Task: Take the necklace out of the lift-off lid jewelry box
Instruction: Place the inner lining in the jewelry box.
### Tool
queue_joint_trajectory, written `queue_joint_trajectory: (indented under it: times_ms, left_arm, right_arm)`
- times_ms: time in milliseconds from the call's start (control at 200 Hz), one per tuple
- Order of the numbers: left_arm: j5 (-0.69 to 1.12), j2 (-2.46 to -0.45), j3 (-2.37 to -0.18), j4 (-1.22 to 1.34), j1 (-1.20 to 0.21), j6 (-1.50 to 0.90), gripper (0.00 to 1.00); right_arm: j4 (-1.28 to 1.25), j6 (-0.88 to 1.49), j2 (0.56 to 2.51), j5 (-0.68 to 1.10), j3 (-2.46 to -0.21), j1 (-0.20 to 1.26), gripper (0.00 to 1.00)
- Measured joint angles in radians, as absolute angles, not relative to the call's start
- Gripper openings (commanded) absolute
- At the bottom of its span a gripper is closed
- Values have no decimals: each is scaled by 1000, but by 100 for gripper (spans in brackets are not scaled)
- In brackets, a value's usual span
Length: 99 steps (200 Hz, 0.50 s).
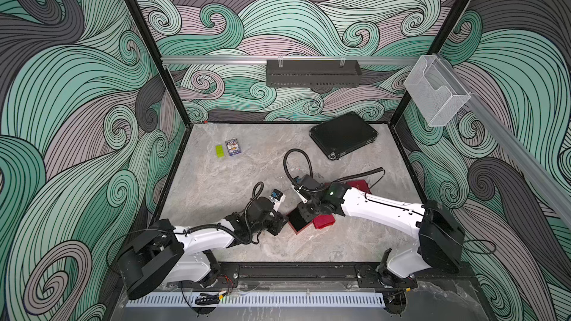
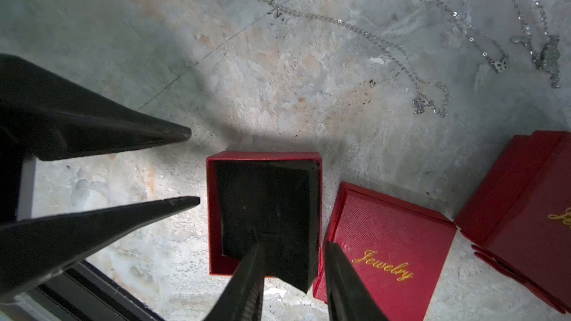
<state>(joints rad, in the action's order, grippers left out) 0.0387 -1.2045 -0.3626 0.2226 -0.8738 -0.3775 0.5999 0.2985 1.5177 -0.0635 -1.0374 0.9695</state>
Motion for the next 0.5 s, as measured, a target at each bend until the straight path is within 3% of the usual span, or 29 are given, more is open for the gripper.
queue_joint_trajectory:
  times_ms: [245, 495]
  left_arm:
    - [-84, -964, -363, 101, -873, -393, 50]
    - [-136, -889, -356, 1, -873, -392, 51]
  right_arm:
    - [550, 303, 1581, -21, -1036, 970, 20]
    - [518, 318, 1772, -27, -1048, 970, 16]
